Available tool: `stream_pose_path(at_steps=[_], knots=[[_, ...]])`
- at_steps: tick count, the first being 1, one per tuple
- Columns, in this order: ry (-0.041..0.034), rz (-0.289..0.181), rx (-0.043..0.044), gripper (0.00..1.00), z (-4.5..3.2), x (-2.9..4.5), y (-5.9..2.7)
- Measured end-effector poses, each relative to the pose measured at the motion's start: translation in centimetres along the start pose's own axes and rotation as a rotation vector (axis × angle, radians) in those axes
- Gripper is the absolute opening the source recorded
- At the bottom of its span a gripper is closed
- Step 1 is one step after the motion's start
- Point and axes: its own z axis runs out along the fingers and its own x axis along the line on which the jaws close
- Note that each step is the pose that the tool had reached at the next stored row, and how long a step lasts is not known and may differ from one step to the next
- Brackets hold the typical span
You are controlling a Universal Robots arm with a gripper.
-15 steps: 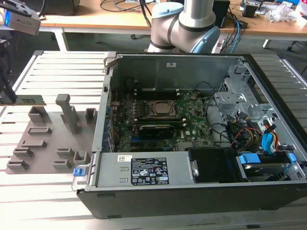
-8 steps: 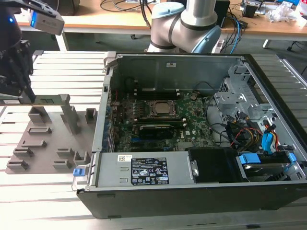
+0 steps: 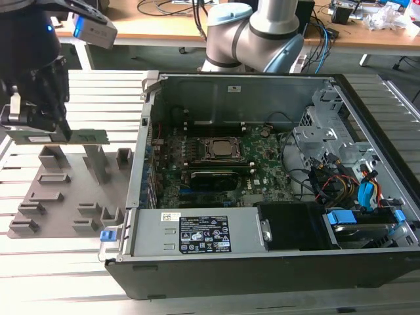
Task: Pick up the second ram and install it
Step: 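Pick up the second ram and move it above second insertion slot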
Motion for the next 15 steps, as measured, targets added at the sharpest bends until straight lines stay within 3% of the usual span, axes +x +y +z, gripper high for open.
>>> stream_pose_path(at_steps=[3,5,9,11,15], knots=[[0.0000,0.000,-0.0001,0.14,-0.06,-0.03,-1.34],[0.0001,0.000,-0.0001,0.14,-0.12,-0.07,-2.67],[0.0001,0.000,-0.0003,0.14,-0.18,-0.11,-4.04],[0.0000,0.000,-0.0004,0.14,-0.24,-0.15,-5.46],[0.0000,0.000,-0.0008,0.14,-0.31,-0.20,-7.02]])
